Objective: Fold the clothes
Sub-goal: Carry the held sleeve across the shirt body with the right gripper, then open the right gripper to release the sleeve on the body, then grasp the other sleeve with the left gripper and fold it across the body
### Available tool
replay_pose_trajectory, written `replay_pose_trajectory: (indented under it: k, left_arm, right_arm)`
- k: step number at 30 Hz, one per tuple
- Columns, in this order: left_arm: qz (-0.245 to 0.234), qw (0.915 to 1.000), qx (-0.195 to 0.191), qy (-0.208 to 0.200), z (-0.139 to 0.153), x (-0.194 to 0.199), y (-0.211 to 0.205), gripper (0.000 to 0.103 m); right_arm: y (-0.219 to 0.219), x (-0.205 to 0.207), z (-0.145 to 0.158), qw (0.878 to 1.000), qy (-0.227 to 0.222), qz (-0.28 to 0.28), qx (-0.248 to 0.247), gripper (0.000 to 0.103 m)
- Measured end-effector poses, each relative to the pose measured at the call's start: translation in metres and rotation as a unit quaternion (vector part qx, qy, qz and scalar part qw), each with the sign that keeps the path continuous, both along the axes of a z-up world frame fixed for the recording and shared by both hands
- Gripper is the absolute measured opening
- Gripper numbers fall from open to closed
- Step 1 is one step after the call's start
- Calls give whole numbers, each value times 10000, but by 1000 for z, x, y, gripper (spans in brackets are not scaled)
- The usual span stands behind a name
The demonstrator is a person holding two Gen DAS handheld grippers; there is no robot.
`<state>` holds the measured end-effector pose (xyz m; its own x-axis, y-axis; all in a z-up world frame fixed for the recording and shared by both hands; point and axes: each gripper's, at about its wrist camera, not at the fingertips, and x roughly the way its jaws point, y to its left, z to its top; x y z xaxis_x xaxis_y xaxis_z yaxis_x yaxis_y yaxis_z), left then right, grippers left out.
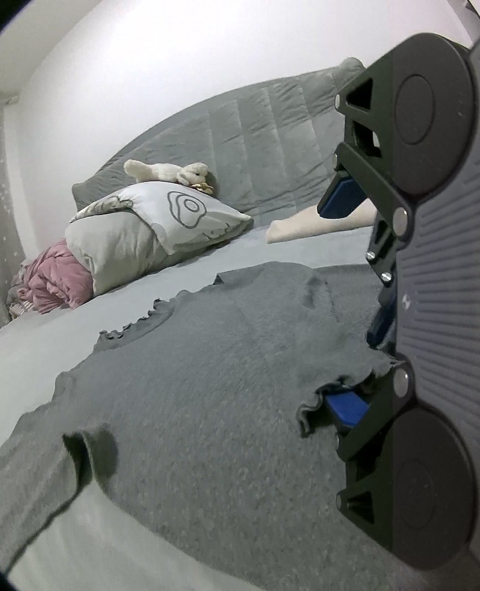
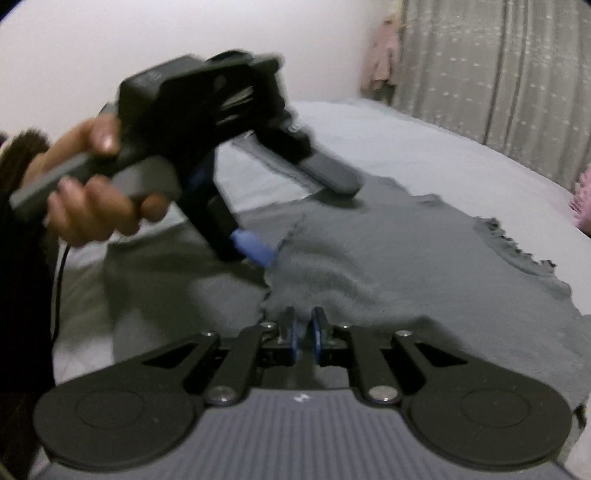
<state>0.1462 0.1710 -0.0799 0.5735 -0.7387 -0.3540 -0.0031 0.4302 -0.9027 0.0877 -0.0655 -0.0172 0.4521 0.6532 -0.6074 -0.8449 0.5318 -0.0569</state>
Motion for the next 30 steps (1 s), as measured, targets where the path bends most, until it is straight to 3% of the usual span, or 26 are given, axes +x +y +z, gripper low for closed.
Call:
replay_pose_trajectory:
  k: [5,9,12,14,17,18,19,25,30]
  left_arm:
    - [-4,9999,139,-21,1,-1,-2,94]
    - [-64,9996,277,-83,2,-1,-6,93]
    - [-107,9990,408,-126,3,0,-10,88]
    - [-115,9984,534,-141,3,1,-14,74]
    - [-96,9964,831,-158,3,3,-22,43]
    - [-69,9958,892,-177,3,4,-24,24]
    - [-14,9953,952,-198,4,4,-25,10]
    - [720,9826,1532,-759,36,-13,-19,3]
    - [817,9789,1597,-981,49,-25,-12,3]
  right_arm:
    - [-11,-3,6,9997,-78,-230,56,37]
    - [-34,4,8,9965,-255,-786,103,60]
    - [-56,14,7,9893,-410,-1399,-21,62]
    - [-69,19,6,9831,-469,-1771,-34,63]
    - [-89,27,2,9723,-486,-2281,-126,65]
    - [-95,30,0,9686,-470,-2437,-169,65]
    - [-101,33,-2,9651,-448,-2573,-200,65]
    - [-116,45,-18,9511,-572,-2984,-557,65]
    - [-129,61,-25,9406,-668,-3263,-657,67]
